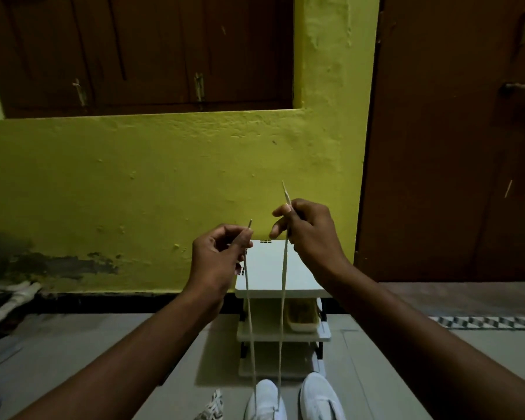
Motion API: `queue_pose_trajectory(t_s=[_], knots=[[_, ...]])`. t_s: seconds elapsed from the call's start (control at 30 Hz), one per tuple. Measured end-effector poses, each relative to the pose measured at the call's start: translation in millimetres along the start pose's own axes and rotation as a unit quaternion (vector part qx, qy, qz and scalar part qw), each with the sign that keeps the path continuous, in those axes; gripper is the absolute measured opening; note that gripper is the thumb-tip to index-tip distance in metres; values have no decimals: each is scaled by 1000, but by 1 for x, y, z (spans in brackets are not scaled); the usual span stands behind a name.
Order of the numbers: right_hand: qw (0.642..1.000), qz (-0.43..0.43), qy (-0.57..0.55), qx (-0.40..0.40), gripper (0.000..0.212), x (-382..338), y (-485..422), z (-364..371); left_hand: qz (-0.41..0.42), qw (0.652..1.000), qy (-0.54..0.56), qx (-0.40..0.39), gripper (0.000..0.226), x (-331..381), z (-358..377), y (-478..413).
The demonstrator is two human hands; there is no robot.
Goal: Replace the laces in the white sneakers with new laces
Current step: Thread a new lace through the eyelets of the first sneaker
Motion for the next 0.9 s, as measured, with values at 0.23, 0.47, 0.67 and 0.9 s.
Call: queue_pose_trajectory(t_s=[0.23, 0.47, 0.67, 0.9], knots=[[1000, -20, -16, 5, 31, -2, -8, 4, -12, 999, 34, -14, 10, 5, -1, -3], [997, 5, -67, 27, 25, -9, -5, 4, -16, 999, 30, -11, 6, 7, 1, 0], [996, -24, -82, 29, 15, -13, -3, 4, -31, 999, 25, -1, 5, 7, 2, 1], [993, -12, -92, 70, 16, -12, -6, 7, -43, 998, 44, 23, 5, 11, 2, 1]])
Point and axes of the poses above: each hand's wrist, its own y-axis away from the middle knuckle, its own z-axis out of the palm, x = y × z, the point moved 1 cm from there along -y, towards the middle knuckle, and after that the axes turned 12 degrees about -z, right-handed, at the moved point
